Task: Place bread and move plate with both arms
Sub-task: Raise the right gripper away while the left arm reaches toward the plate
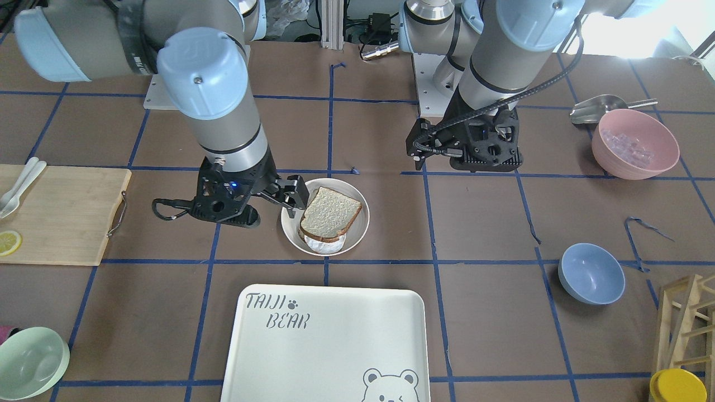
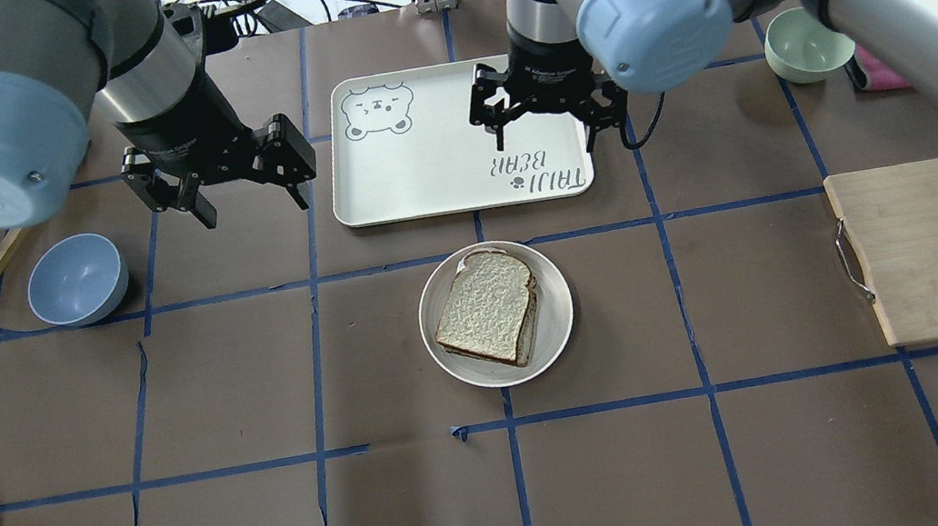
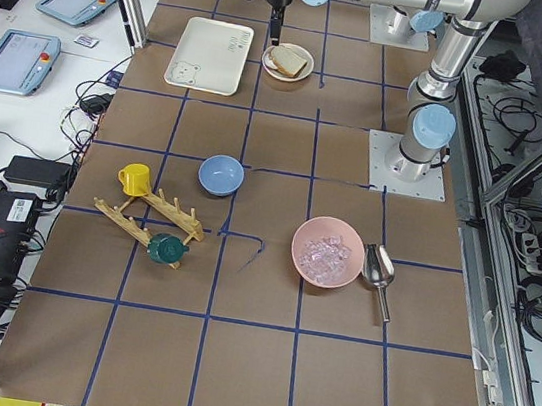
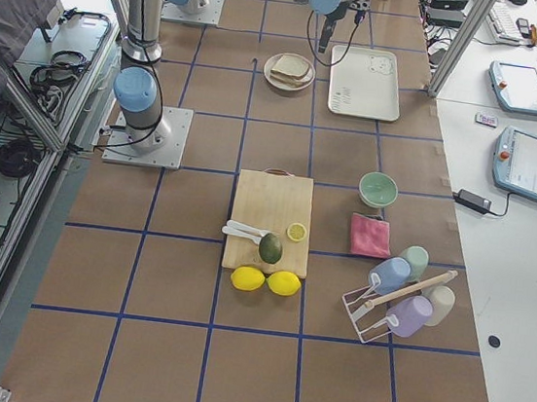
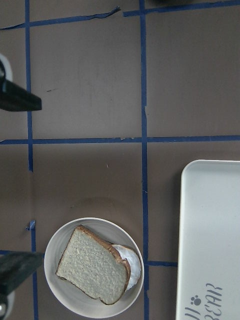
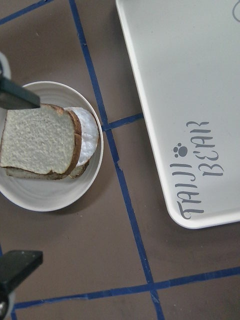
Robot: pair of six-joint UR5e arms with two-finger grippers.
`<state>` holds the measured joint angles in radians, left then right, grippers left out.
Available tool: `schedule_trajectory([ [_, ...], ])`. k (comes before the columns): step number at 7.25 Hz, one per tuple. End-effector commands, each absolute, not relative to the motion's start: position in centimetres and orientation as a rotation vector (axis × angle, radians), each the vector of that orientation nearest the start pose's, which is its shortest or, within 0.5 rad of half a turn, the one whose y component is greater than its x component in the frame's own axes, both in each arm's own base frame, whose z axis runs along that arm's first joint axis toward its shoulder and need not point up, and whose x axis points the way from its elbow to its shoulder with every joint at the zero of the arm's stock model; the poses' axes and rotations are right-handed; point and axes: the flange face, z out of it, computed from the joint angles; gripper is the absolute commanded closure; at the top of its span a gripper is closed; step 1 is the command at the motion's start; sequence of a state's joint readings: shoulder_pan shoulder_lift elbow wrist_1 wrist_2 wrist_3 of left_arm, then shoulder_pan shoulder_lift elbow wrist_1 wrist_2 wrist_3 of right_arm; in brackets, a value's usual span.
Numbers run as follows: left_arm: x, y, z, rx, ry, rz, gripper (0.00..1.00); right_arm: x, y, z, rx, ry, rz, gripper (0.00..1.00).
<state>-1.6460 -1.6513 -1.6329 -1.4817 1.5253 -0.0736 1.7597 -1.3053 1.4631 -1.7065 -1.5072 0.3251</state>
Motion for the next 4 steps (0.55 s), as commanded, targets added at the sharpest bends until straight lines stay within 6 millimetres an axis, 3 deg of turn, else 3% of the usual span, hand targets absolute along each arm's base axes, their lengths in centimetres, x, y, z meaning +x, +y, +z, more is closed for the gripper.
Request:
schedule_trajectory([
  [1,-19.2,-49.4,34.4,0.044,3.193,-0.011,0.00,19.2,-55.0,46.6,-0.110,3.097,0.009,0.00],
  [2,-20.0,-48.6,30.9,0.033,3.194,-0.017,0.00,16.6,-52.5,50.0,-0.169,3.149,0.029,0.00],
  [3,-21.1,-48.1,28.2,-0.027,3.213,0.042,0.00,15.4,-51.2,50.9,-0.206,3.156,0.068,0.00],
  [4,-22.3,-48.0,26.3,-0.095,3.262,0.125,0.02,14.9,-51.3,50.9,-0.204,3.156,0.057,0.00],
])
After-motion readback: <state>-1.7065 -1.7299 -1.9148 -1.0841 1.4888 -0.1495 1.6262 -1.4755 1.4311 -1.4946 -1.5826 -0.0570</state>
